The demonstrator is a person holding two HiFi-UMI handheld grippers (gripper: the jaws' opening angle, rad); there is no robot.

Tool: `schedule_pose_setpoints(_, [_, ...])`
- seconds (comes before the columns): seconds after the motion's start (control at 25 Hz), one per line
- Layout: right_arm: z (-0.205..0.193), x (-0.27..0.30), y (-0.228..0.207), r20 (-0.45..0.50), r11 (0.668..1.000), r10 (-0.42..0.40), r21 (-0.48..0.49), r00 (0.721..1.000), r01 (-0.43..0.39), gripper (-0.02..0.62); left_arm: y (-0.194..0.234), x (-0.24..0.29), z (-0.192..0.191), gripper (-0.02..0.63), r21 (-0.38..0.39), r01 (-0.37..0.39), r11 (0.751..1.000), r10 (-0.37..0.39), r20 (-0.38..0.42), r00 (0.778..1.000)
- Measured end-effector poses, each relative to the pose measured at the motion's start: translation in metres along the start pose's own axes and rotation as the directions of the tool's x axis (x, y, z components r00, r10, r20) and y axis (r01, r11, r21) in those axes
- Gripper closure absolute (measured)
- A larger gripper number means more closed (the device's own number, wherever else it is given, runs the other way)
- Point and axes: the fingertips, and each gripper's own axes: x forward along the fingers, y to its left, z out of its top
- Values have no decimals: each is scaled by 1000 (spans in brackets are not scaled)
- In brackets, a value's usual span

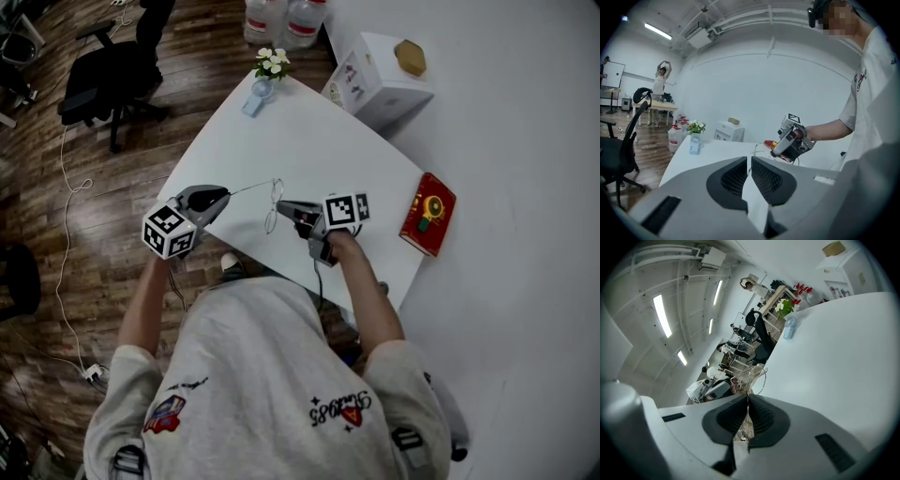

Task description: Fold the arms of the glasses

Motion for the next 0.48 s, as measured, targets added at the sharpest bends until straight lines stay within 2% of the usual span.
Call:
schedule_pose_setpoints(0.24, [10,4,0,44,1000,6,16,999,-6,578,-13,9,-9,594,60,-15,998,17,-25,1000])
schedule_pose_setpoints(0.48, [18,6,2,82,1000,-1,29,997,-2,580,-21,11,-7,597,54,-43,998,43,-1,999])
